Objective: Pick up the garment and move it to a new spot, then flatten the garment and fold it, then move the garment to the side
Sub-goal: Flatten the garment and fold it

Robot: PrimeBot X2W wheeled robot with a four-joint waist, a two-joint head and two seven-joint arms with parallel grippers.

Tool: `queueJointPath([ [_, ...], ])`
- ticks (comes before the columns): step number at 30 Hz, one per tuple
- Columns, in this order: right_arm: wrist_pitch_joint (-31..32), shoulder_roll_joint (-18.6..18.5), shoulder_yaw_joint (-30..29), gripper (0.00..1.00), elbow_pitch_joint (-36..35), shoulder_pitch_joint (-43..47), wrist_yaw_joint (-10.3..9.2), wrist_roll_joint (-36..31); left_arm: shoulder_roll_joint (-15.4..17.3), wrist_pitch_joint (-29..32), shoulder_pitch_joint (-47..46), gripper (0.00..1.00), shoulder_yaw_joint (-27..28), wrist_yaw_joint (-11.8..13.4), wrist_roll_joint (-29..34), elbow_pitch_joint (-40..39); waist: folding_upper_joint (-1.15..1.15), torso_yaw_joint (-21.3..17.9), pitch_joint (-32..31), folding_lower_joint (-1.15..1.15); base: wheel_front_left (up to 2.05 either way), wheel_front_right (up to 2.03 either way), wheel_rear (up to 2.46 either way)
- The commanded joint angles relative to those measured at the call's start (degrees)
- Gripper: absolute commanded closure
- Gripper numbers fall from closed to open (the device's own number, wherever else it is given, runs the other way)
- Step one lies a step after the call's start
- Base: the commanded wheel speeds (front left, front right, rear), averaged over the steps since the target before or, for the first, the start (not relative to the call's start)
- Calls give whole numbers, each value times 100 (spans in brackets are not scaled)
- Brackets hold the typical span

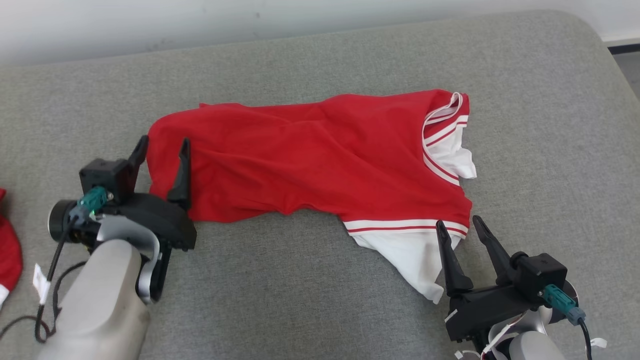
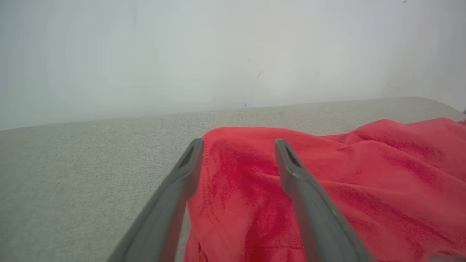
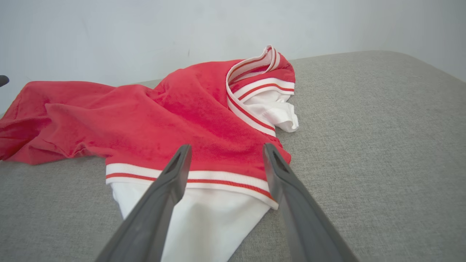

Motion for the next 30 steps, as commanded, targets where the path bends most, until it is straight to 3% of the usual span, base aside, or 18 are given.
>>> queueJointPath([
  [1,4,1,-5,0,-12,23,-15,-32,3,-33,133,0,32,-9,18,-60,-1,48,-46,0,0,0,0],
  [10,69,0,-155,0,-54,112,-15,-58,-131,-45,1437,0,949,52,414,-1910,-1,278,-266,0,0,0,0],
  [18,93,1,-323,0,-10,273,-15,-68,-576,-43,2817,0,1740,-176,917,-3203,-1,421,-563,0,0,0,0],
  [30,47,0,-518,0,259,338,-15,-61,-912,-43,3853,0,2163,-447,1459,-3465,-1,615,-851,0,0,0,0],
])
